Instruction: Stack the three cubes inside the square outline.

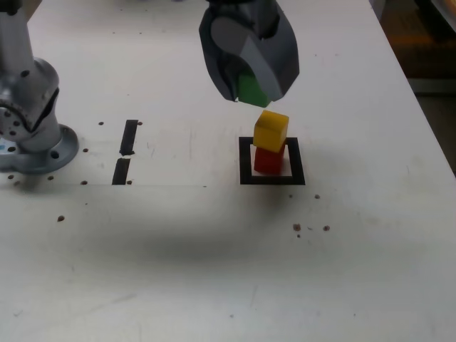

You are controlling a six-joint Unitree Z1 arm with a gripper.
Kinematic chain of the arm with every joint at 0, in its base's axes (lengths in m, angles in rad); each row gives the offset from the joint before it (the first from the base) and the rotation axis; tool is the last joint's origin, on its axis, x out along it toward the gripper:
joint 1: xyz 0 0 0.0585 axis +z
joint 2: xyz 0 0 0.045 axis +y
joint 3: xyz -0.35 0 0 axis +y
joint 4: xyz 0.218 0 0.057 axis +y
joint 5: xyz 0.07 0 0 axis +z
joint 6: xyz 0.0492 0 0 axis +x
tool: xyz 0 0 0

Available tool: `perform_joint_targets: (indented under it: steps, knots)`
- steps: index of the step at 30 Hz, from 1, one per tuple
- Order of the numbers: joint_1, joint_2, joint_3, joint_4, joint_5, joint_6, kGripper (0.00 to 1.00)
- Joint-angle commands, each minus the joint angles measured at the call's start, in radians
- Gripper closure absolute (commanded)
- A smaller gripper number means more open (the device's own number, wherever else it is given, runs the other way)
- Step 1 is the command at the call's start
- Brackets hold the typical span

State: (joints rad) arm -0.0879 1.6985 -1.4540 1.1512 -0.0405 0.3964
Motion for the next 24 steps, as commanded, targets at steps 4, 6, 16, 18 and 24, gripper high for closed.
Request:
perform_joint_targets:
  steps: [4, 6, 16, 18, 24]
  knots:
    - [-0.001, 0.021, 0.024, -0.077, -0.008, 0.006, 1.0]
    - [0.0, 0.029, 0.024, -0.101, -0.007, 0.008, 1.0]
    - [0.021, 0.032, 0.049, -0.126, 0.018, 0.01, 1.0]
    - [0.023, 0.031, 0.057, -0.129, 0.02, 0.01, 1.0]
    - [0.024, 0.031, 0.076, -0.16, 0.022, 0.01, 1.0]
